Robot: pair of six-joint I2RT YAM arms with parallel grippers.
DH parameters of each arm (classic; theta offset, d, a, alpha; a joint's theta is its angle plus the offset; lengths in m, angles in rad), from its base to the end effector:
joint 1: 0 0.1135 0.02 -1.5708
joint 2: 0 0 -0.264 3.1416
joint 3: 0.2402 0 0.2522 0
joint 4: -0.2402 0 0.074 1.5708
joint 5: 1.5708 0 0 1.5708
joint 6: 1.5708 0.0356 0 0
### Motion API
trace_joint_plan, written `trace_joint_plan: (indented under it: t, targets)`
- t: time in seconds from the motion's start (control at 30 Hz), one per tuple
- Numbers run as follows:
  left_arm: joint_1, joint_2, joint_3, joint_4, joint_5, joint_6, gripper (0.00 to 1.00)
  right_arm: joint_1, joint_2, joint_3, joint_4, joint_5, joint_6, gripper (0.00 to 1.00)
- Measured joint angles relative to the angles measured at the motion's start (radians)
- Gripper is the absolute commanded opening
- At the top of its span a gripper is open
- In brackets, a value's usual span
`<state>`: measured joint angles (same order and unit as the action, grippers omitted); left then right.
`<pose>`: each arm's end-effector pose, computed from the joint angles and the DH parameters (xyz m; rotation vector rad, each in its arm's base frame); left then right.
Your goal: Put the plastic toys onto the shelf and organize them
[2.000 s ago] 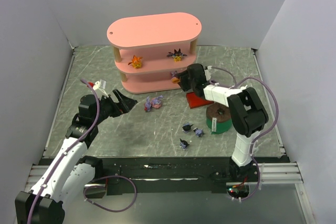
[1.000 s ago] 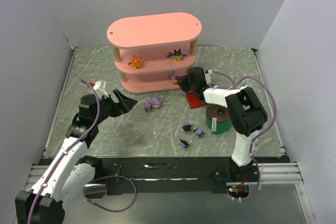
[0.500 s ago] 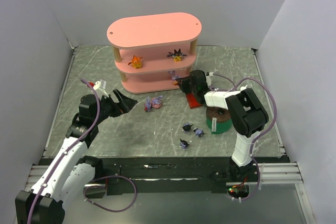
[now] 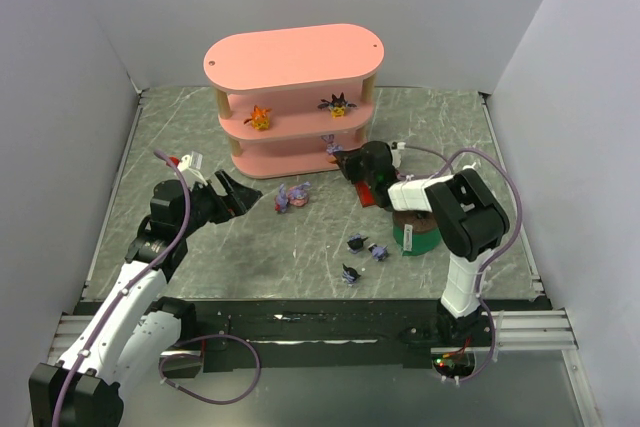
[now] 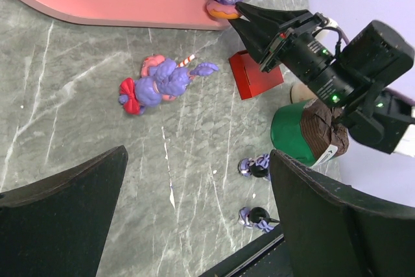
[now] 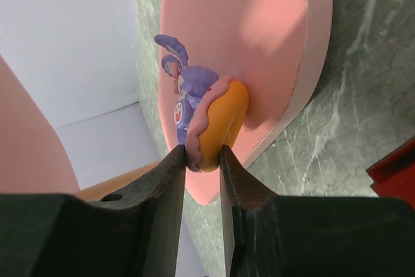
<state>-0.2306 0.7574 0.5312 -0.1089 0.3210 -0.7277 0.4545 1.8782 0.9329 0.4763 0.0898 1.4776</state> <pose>0.1747 -0.0526 0.2630 -0.2679 1.9871 -0.9388 0.3514 0.1682 0.1522 1.1441 1.9124 1.0689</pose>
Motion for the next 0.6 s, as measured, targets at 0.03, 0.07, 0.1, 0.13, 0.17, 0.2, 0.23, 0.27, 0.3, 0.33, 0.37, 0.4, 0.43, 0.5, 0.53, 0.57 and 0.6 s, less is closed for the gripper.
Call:
trace_joint_plan:
  t: [0.03,0.07,0.1,0.13,0.17,0.2,0.23,0.27,0.3,0.33,0.37,0.4,0.43,0.5,0.53,0.57,0.6]
  targets:
    - [0.000,0.000,0.000,0.000,0.000,0.000,0.96,0.002,0.005,-0.011,0.029,0.003,-0.002,0.00]
    - [0.000,0.000,0.000,0.000,0.001,0.000,0.96,0.003,0.010,-0.019,0.058,0.007,-0.003,0.00]
    - [0.000,0.000,0.000,0.000,0.001,0.000,0.96,0.006,0.015,-0.027,0.080,0.013,-0.005,0.00]
    - [0.000,0.000,0.000,0.000,0.001,0.000,0.96,0.008,0.019,-0.034,0.101,0.020,-0.006,0.00]
    - [0.000,0.000,0.000,0.000,0.002,0.000,0.96,0.011,0.023,-0.040,0.118,0.027,-0.006,0.02]
    - [0.000,0.000,0.000,0.000,0.003,0.000,0.96,0.013,0.027,-0.043,0.134,0.036,-0.006,0.04]
    - [0.000,0.000,0.000,0.000,0.004,0.000,0.96,0.016,0.029,-0.045,0.140,0.040,-0.006,0.07]
    - [0.000,0.000,0.000,0.000,0.005,0.000,0.96,0.019,0.033,-0.048,0.153,0.047,-0.006,0.07]
    - [0.000,0.000,0.000,0.000,0.005,0.000,0.96,0.021,0.038,-0.051,0.166,0.051,-0.005,0.07]
    - [0.000,0.000,0.000,0.000,0.005,0.000,0.96,0.022,0.042,-0.051,0.178,0.056,-0.005,0.07]
    - [0.000,0.000,0.000,0.000,0.005,0.000,0.96,0.023,0.046,-0.051,0.184,0.061,-0.003,0.07]
    - [0.000,0.000,0.000,0.000,0.005,0.000,0.96,0.024,0.047,-0.051,0.187,0.064,-0.001,0.08]
    - [0.000,0.000,0.000,0.000,0.005,0.000,0.96,0.026,0.048,-0.051,0.187,0.069,0.002,0.10]
    - [0.000,0.000,0.000,0.000,0.005,0.000,0.96,0.028,0.048,-0.048,0.180,0.077,0.007,0.15]
    - [0.000,0.000,0.000,0.000,0.005,0.000,0.96,0.029,0.048,-0.045,0.175,0.079,0.011,0.25]
    - [0.000,0.000,0.000,0.000,0.005,0.000,0.96,0.029,0.048,-0.042,0.170,0.082,0.015,0.29]
    - [0.000,0.000,0.000,0.000,0.005,0.000,0.96,0.030,0.048,-0.040,0.166,0.084,0.018,0.32]
